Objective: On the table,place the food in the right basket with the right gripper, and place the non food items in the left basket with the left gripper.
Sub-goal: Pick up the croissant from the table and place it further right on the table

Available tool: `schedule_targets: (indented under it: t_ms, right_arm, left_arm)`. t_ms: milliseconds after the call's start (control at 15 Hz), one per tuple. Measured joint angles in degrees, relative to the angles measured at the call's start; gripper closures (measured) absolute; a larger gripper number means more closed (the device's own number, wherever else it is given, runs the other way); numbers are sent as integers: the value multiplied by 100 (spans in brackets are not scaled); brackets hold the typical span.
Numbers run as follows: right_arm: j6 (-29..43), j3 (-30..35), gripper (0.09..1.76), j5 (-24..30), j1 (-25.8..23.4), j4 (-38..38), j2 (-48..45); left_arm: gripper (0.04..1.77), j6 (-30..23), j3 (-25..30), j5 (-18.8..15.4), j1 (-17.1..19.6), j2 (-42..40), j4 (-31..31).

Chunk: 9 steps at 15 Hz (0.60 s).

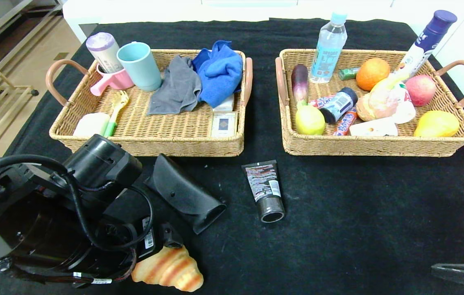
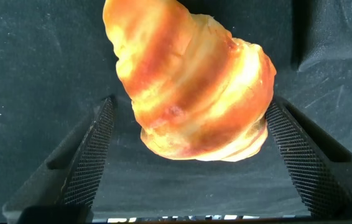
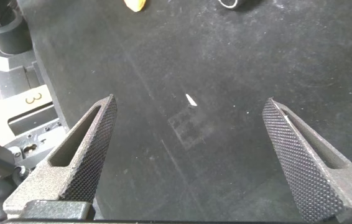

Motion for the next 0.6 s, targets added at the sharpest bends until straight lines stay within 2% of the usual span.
schedule_targets:
  t_ms: [267,400,600]
  right_arm:
    - [2,27,14,-6,23,2,13]
    - [0,24,14,-11,23,-2,15]
    - [-2,20,14,-9,30,-6,15]
  left_arm:
    - [9,2,9,-4,-7,17,-69]
    - [45,2,39,-15,-11,15,-122]
    - [81,2,61,-22,-11,11,-124]
